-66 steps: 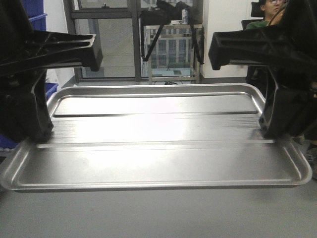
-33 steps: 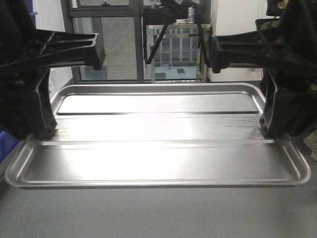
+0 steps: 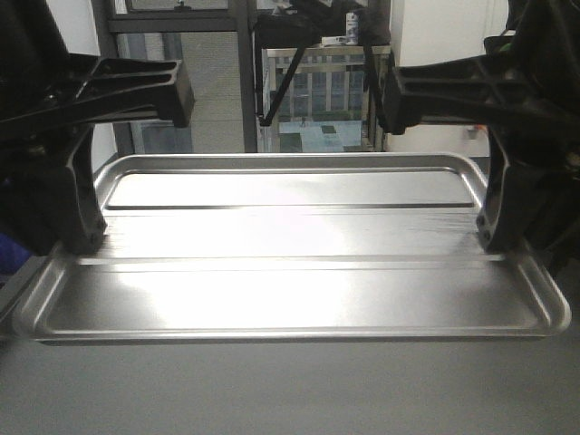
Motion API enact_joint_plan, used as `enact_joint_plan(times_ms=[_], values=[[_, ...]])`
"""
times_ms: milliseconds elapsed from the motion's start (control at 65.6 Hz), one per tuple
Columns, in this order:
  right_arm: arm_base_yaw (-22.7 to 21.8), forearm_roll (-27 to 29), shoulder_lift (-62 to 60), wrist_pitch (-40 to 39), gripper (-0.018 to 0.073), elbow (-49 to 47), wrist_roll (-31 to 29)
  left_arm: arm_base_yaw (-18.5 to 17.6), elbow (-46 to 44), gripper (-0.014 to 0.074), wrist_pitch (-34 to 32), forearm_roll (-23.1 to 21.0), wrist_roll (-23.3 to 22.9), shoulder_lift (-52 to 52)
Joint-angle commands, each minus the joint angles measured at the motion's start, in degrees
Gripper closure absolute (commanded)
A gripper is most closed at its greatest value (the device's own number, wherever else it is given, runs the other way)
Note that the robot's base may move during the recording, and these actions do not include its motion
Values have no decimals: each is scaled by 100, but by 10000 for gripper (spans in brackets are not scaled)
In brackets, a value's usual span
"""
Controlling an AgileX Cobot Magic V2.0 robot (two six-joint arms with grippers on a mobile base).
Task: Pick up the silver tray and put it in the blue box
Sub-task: 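Hold the tray level in both grippers while the base drives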
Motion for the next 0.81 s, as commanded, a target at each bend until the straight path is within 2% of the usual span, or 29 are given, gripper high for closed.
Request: enact_joint_plan(times_ms=[0,792], values=[[-25,-247,-137,-189,501,-167,-6,-3,-142,700,-153,112,28,-171],[-25,-251,-137,-63,501,-167,-6,-3,-142,700,-153,148,28,-171]])
